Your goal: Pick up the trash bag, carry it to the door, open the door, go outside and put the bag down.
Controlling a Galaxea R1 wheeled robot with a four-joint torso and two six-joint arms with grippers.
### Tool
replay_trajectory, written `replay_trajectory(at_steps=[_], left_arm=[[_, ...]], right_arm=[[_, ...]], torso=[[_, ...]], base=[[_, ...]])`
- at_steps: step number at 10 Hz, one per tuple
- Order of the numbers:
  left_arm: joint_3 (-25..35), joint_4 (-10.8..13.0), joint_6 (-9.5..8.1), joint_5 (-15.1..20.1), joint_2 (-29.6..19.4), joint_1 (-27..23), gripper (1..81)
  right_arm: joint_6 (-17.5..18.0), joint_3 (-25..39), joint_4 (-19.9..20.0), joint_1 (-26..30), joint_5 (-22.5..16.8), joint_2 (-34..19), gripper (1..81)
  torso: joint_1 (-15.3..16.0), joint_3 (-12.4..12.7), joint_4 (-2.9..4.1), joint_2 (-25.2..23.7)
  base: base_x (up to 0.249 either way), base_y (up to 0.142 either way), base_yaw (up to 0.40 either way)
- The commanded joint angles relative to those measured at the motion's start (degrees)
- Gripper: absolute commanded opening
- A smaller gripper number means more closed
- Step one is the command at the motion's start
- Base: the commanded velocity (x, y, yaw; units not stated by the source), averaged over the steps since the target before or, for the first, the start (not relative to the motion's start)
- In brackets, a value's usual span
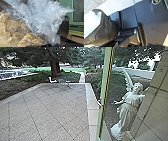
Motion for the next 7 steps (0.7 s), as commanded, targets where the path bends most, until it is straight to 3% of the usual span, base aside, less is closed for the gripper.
replay_trajectory(at_steps=[1, 7], left_arm=[[0.6, 0.0, 0.09, 4.3, -0.7, -2.5, 1.0], [0.6, -0.1, 0.09, 4.2, -0.7, -2.5, 1.0]], right_arm=[[0.0, 0.5, -0.7, 2.7, -1.5, 0.2, 81.1], [0.0, 0.5, -0.7, 2.6, -1.5, 0.2, 81.1]], torso=[[0.0, 0.0, 0.00, 0.0], [0.0, 0.0, 0.00, 0.0]], base=[[0.070, 0.000, 0.000], [0.072, 0.000, 0.000]])
